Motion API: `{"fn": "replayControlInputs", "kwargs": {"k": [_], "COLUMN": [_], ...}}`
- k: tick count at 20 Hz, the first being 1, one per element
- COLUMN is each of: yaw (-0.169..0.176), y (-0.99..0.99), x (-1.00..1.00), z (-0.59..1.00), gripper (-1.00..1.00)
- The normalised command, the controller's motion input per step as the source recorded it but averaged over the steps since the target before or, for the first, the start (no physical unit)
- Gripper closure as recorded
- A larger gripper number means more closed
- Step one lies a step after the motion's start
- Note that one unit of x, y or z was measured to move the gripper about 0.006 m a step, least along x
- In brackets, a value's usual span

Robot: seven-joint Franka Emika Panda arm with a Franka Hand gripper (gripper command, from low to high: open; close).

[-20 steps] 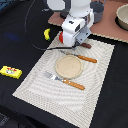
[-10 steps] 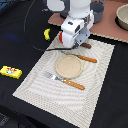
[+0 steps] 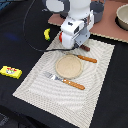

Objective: Interact with the objects in diverse but meaningful ways.

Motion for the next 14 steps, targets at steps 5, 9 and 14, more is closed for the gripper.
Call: {"fn": "replayControlInputs", "kwargs": {"k": [5,9,14], "yaw": [0.009,0.000,0.000], "y": [-0.09,-0.45,-0.60], "x": [0.00,0.20,0.31], "z": [0.65,0.30,0.08], "gripper": [1.00,1.00,1.00]}}
